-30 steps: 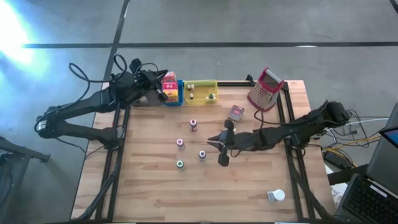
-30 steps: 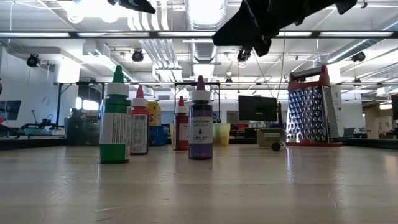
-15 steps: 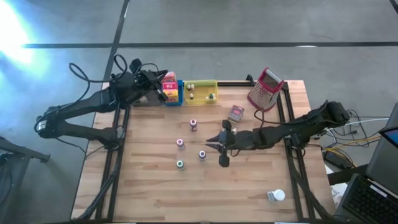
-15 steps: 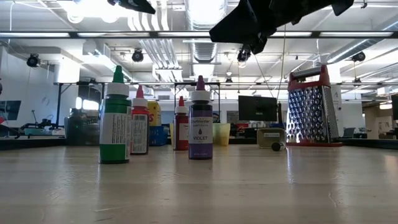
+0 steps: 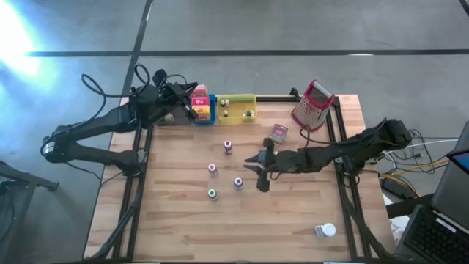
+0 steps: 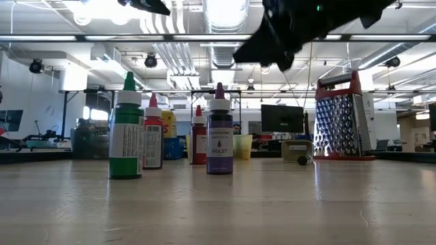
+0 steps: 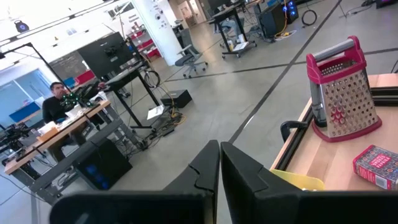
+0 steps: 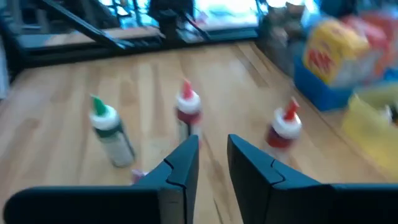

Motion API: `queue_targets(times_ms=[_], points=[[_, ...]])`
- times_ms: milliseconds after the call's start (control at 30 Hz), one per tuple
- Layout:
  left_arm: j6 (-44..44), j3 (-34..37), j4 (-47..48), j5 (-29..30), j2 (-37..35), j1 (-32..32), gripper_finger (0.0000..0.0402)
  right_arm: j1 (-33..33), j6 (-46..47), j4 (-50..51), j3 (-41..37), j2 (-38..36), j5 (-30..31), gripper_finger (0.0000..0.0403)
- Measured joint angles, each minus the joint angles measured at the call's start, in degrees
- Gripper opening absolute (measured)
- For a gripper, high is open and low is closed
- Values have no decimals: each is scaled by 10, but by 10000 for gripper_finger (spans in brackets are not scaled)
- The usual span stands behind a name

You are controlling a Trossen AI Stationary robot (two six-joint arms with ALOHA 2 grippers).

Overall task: Pick & Place Kitchen Items
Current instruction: Move the white seasoning bottle to the center of the table

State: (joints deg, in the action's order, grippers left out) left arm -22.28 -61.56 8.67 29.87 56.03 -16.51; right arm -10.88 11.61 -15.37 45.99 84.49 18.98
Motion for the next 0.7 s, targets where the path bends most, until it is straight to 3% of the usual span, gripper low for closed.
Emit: queue_targets(times_ms=[267,500,700], points=[[0,0,0,0,0,0,22,37,81,36,-47,-21,2,44],[0,0,0,0,0,0,22,30,99,90,-82,-95,6,28],[0,0,0,0,0,0,22,31,108,103,-140,-175,69,34]])
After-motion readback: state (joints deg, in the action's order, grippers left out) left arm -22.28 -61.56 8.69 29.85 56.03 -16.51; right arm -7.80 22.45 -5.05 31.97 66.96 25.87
